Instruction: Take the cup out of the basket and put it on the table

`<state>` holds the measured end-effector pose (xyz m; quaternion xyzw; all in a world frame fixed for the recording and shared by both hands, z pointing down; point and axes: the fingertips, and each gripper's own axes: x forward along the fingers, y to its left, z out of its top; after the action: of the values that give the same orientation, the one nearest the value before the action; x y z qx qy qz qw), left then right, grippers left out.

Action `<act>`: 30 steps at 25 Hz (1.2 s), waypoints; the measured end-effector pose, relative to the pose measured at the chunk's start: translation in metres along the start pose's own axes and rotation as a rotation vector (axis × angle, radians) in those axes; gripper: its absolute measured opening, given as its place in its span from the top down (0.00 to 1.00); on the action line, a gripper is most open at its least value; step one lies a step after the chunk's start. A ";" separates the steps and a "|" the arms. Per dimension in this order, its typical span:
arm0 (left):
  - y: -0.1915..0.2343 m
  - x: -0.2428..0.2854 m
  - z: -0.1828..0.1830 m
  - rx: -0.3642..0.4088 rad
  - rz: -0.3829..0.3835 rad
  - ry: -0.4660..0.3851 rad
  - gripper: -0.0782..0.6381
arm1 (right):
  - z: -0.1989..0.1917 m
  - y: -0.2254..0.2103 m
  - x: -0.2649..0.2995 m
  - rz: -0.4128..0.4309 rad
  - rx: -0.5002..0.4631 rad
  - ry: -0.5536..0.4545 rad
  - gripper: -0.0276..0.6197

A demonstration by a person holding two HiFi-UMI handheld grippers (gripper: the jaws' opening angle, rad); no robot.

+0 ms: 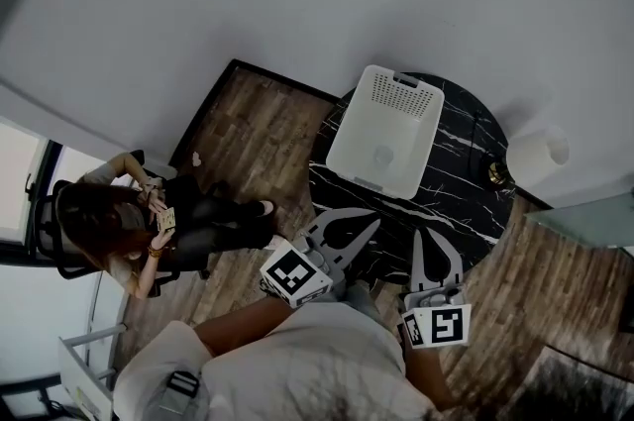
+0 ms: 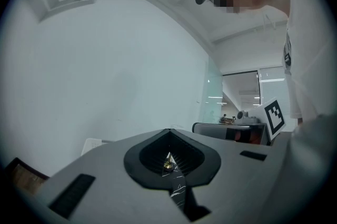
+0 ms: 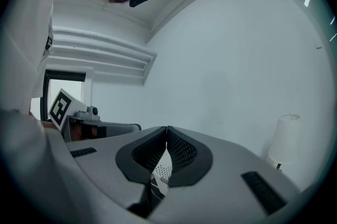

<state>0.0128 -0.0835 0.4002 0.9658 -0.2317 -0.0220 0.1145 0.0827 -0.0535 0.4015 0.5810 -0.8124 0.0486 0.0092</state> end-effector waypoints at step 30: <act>0.113 0.049 -0.100 -0.030 0.147 0.215 0.88 | -0.113 -0.018 0.131 0.303 -0.332 0.368 0.93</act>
<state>0.0162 -0.1829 0.5244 0.9412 -0.2879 0.0866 0.1543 0.0529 -0.1731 0.5243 0.4253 -0.8713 0.0201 0.2440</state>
